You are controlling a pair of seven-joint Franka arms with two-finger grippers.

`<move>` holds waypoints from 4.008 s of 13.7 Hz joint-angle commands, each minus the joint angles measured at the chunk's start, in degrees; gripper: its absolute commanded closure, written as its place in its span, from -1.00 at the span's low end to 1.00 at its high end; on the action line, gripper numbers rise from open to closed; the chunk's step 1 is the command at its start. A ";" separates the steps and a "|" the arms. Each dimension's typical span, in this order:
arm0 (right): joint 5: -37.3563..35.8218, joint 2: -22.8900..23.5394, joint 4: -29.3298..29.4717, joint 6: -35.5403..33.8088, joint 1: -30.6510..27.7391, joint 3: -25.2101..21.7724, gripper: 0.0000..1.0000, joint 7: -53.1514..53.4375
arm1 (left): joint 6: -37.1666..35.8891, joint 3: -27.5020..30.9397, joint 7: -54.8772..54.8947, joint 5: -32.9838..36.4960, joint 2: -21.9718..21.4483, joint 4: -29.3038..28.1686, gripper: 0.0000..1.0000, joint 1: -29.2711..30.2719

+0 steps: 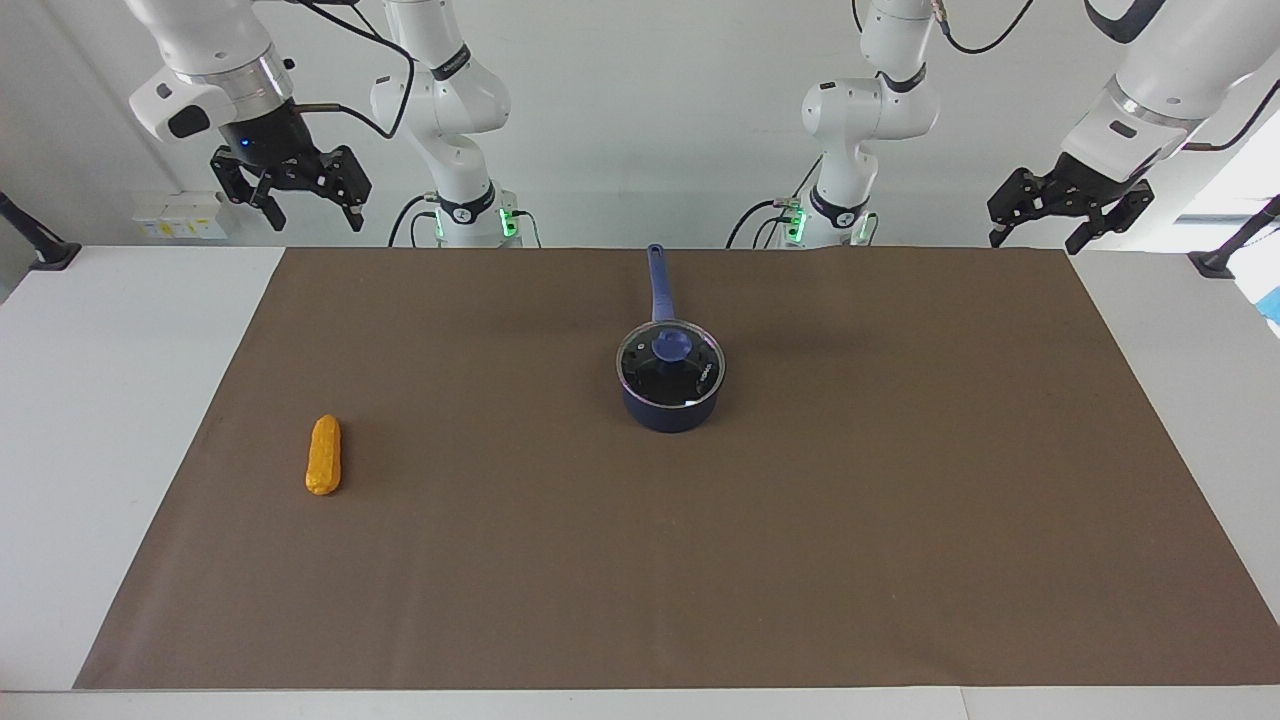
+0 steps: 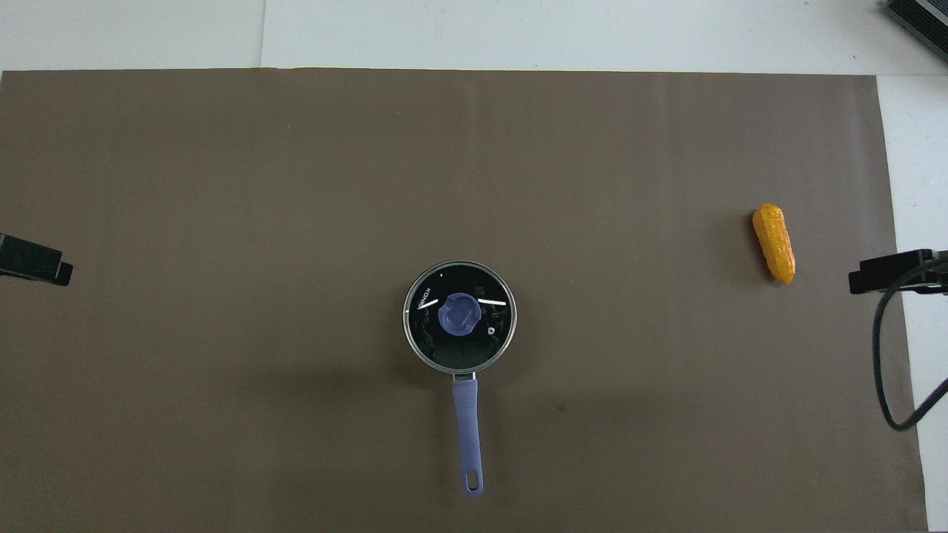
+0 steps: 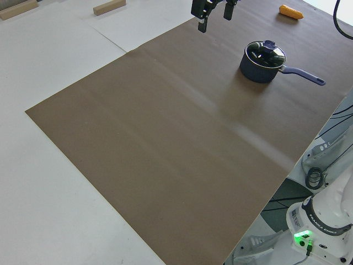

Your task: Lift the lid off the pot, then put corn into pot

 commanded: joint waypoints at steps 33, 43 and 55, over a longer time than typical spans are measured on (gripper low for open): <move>1.05 -1.41 -1.45 -0.63 -0.66 0.28 -1.00 -0.85 | 0.21 -0.09 -0.78 -0.33 -3.22 -6.14 -1.00 -1.12; 1.05 -1.41 -1.45 -0.63 -0.66 0.28 -1.00 -0.85 | 11.36 -0.09 -12.89 -0.33 -1.38 -12.12 -1.00 -10.78; 0.71 -0.71 0.48 -0.71 -0.49 0.45 -1.00 -0.85 | 24.89 0.00 -42.33 -0.77 8.73 -12.47 -1.00 -31.26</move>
